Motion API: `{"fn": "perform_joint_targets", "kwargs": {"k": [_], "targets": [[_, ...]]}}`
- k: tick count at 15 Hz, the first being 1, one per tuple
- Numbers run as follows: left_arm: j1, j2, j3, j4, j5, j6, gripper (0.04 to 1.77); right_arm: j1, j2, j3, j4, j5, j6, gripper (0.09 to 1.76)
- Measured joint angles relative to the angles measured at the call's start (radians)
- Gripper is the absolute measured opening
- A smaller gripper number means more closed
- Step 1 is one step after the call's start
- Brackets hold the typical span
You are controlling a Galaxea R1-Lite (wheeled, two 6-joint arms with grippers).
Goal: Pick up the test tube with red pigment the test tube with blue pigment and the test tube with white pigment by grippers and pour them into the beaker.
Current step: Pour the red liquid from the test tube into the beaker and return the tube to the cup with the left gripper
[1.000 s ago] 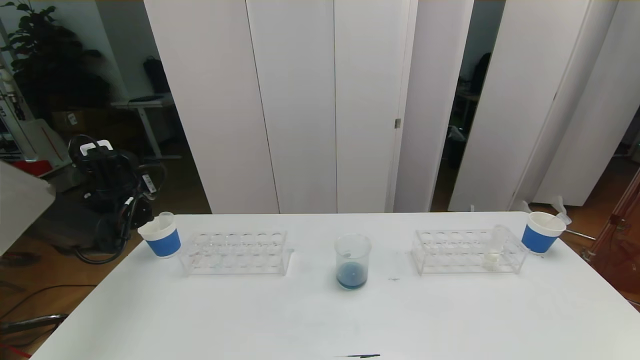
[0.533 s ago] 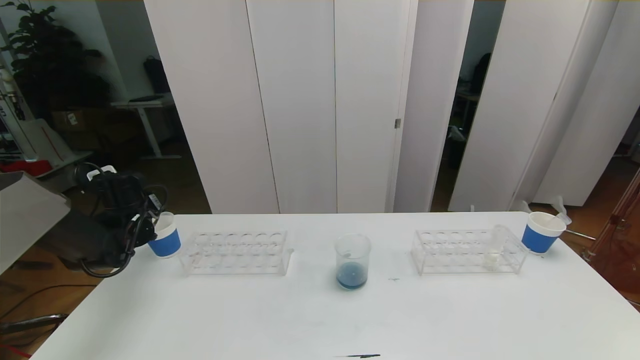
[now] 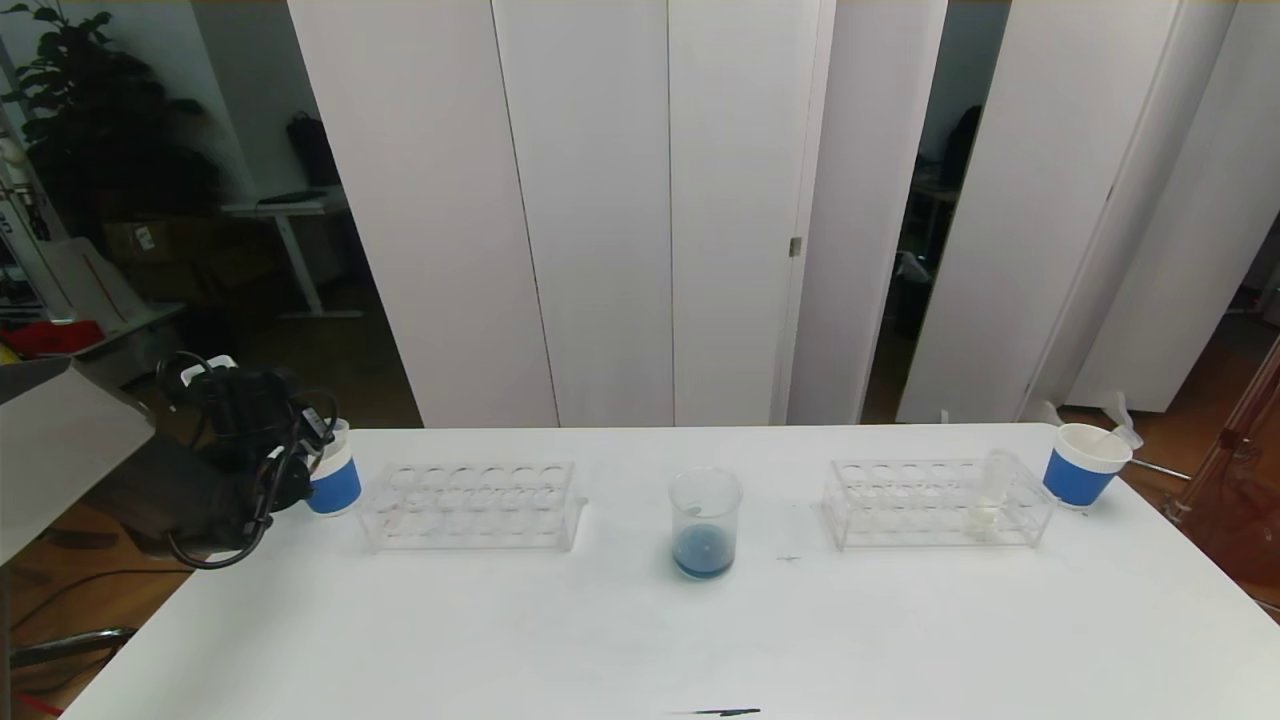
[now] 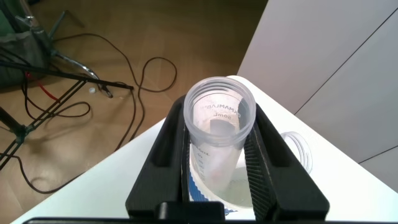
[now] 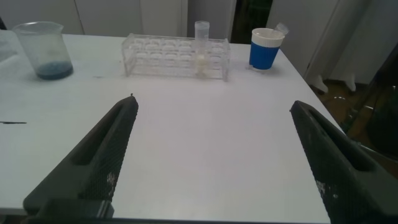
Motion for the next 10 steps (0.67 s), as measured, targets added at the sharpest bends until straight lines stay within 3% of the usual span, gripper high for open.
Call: {"fn": "perform_joint_targets", "kwargs": {"k": [7, 8, 10], "targets": [[-0.005, 0.011, -0.002, 0.002, -0.001, 0.011, 0.64, 0.0, 0.0, 0.0, 0.0, 0.0, 0.0, 1.75], [-0.006, 0.011, -0.002, 0.003, -0.001, 0.011, 0.81, 0.0, 0.0, 0.0, 0.0, 0.0, 0.0, 1.75], [-0.007, 0.005, -0.001, 0.004, -0.001, 0.012, 1.49, 0.0, 0.0, 0.0, 0.0, 0.0, 0.0, 1.75]]}}
